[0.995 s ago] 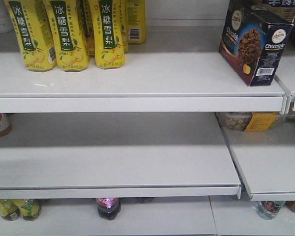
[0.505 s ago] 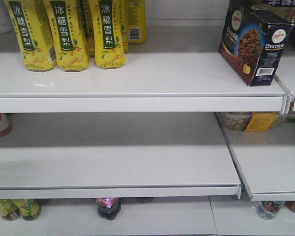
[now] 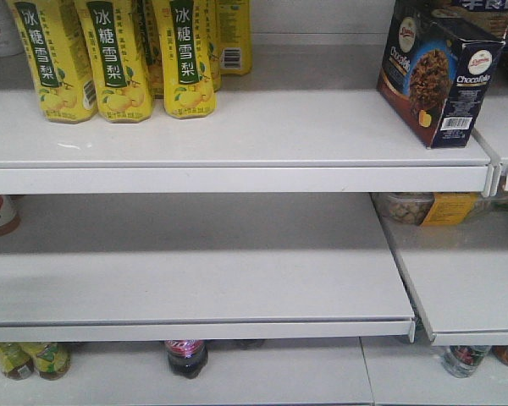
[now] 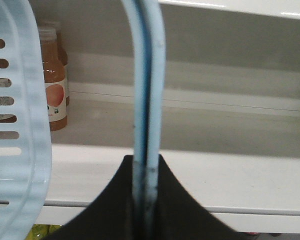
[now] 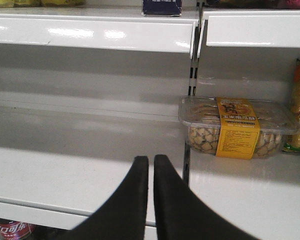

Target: Left arm holds basket, right arm returns cookies

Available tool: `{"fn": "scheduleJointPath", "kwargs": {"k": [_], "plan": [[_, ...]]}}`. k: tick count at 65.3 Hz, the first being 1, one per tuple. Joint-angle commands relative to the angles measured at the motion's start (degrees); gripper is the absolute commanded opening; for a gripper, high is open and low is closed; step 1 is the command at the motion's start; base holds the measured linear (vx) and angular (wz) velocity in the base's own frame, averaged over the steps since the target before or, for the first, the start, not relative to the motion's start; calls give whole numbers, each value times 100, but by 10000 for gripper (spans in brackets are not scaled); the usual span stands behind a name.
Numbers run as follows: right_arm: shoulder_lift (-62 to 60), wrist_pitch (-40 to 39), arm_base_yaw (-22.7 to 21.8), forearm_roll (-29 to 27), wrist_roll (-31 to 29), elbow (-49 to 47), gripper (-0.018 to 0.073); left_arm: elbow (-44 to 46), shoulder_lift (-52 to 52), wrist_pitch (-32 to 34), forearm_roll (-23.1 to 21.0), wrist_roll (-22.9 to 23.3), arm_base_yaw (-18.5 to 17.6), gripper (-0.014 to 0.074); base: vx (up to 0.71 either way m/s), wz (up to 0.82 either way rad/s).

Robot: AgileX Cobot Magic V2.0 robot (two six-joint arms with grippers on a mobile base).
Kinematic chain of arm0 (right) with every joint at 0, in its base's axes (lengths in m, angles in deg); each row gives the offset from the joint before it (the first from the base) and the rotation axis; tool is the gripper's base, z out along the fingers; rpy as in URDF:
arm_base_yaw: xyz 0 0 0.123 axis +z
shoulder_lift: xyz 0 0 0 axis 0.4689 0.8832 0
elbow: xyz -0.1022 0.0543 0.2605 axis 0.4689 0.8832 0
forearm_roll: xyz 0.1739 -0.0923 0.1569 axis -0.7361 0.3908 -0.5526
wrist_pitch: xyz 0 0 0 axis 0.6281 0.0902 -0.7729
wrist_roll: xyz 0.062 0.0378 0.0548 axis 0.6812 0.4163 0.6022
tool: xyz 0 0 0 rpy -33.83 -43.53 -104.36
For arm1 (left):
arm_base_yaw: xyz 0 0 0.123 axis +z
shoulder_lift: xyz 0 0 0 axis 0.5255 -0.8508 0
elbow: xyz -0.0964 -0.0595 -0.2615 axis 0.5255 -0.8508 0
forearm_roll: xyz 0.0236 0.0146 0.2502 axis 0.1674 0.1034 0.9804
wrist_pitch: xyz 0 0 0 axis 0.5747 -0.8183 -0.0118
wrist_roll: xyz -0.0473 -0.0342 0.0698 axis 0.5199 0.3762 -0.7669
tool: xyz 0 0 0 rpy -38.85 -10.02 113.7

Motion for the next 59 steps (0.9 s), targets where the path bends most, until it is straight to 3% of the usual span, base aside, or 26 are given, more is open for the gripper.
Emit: {"fn": "scheduleJointPath", "kwargs": {"k": [1, 15, 23, 33, 43, 59], "plan": [[58, -429, -44, 11, -5, -160, -6, 172, 106, 573, 65, -120, -34, -3, 0, 0], [-218, -838, -121, 167, -45, 364, -6, 172, 106, 573, 65, -120, -34, -3, 0, 0], [-441, -1386, -566, 167, 88, 828, -6, 172, 106, 573, 65, -120, -34, -3, 0, 0], [-470, -1346, -1013, 352, 257, 822, -6, 172, 101, 573, 65, -120, -34, -3, 0, 0], [-470, -1364, -981, 648, 257, 822, -6, 172, 101, 573, 65, -120, -34, -3, 0, 0], [-470, -1368, -955, 648, 346, 822, -6, 172, 101, 573, 65, -120, -34, -3, 0, 0]]}}
